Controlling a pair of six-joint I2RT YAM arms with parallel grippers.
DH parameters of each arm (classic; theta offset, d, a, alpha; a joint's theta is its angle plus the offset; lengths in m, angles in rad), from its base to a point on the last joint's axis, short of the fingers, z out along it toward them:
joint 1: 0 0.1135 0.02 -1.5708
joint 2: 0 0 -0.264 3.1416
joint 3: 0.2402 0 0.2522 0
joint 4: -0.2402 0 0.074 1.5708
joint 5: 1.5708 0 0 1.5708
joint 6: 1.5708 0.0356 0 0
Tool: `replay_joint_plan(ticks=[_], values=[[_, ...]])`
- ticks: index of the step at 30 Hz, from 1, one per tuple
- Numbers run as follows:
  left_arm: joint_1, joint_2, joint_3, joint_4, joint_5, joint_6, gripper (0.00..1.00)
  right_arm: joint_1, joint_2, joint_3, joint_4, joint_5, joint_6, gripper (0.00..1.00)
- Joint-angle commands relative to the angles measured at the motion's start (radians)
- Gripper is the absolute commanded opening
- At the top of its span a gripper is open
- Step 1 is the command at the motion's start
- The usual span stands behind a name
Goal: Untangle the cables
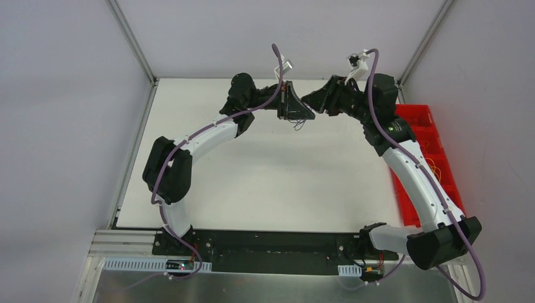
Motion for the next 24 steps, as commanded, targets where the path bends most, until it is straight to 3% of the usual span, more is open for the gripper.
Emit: replay_joint_plan(ticks=[1,4,6,11,14,18,20,24], values=[[-0.028,-0.073,0.032,0.011,0.016,0.067,0.0,0.008,0.01,0.054,-0.008,0.027,0.006,0.45],[-0.034,-0.08,0.03,-0.025,0.013,0.095,0.0,0.008,0.0,0.047,0.016,0.004,0.01,0.28],[-0.034,-0.084,0.03,-0.045,0.004,0.109,0.0,0.008,-0.012,0.042,0.026,-0.027,0.007,0.03],[-0.033,-0.108,0.02,-0.145,-0.036,0.195,0.02,-0.004,-0.055,0.029,0.0,-0.022,-0.03,0.0],[-0.028,-0.142,0.019,-0.303,-0.066,0.32,0.47,-0.048,-0.073,0.051,-0.088,-0.032,-0.068,0.0],[0.005,-0.213,-0.032,-0.472,-0.091,0.512,0.89,-0.129,-0.126,0.072,-0.264,-0.048,-0.175,0.0],[0.032,-0.244,-0.049,-0.563,-0.097,0.584,0.99,-0.178,-0.162,0.074,-0.385,-0.042,-0.266,0.0],[0.078,-0.302,-0.088,-0.75,-0.13,0.739,0.99,-0.317,-0.24,0.061,-0.641,0.014,-0.454,0.0]])
